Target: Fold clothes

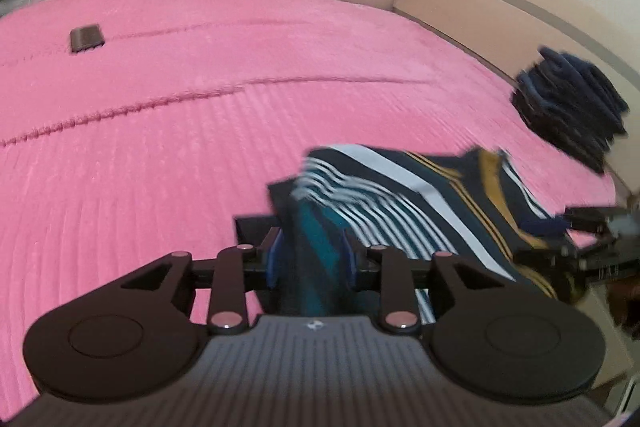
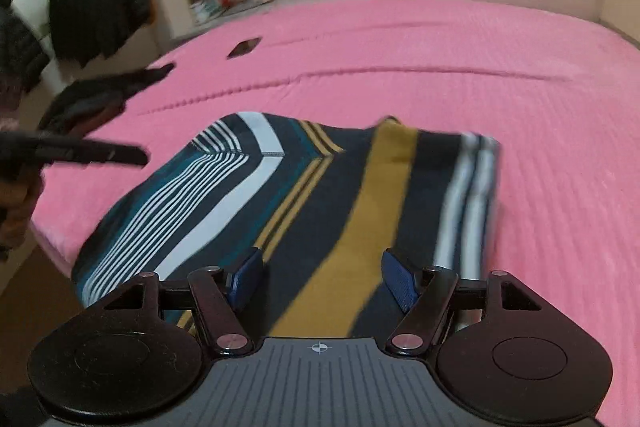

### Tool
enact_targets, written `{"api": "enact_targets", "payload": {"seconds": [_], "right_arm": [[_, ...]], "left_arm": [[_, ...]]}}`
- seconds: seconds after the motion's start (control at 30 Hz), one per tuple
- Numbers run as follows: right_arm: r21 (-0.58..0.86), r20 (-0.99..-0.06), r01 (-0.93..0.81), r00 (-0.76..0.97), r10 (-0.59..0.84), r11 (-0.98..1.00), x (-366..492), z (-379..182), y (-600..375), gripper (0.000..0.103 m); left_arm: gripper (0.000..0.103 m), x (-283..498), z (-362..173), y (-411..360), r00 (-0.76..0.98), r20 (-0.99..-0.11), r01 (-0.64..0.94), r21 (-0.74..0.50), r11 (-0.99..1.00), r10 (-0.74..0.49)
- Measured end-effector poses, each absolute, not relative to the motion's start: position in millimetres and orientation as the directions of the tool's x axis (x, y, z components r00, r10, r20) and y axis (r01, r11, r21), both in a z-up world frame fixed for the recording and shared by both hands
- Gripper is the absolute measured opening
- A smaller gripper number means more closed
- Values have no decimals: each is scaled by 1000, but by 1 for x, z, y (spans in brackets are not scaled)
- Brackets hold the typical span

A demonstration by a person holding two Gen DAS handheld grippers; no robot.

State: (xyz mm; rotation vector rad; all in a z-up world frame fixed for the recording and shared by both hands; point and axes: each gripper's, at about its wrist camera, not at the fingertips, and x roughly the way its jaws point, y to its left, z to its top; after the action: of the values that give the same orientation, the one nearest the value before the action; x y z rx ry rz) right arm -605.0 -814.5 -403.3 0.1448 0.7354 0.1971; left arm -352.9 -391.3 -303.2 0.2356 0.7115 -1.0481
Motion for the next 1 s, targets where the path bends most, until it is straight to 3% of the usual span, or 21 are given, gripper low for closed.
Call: {"api": "enact_targets", "payload": {"seconds": [0.03,0.13,0.3,0.83,0.93,1.0], "right_arm": [[187,-645,-109,736,206,976,-615,-396,-811,70],[141,-616,-145,761,201,979,-644,-383,-799,89],[97,-666,-204,714,216,974,-660,-404,-787,89],[99,-669,-191,714,207,977,-663,-411,-789,92],[46,-680,-215,709,188,976,-665,-409,-785,92],[-70,-695,-248,707,131,966,-670,-408,-776,92]], "left_arm": [[28,-367,-301,-389,314,-636,875,-93,474,-705],[30,-411,-296,-384,335,-628,927,85,366,-703],[31,-443,-322,-394,276,-727,957,145,252,-629],[33,-436,-327,-393,286,-731,946,112,305,-619],[33,-435,-327,-393,284,-730,947,110,303,-621],[34,-436,-327,-393,284,-730,947,112,301,-621]]}}
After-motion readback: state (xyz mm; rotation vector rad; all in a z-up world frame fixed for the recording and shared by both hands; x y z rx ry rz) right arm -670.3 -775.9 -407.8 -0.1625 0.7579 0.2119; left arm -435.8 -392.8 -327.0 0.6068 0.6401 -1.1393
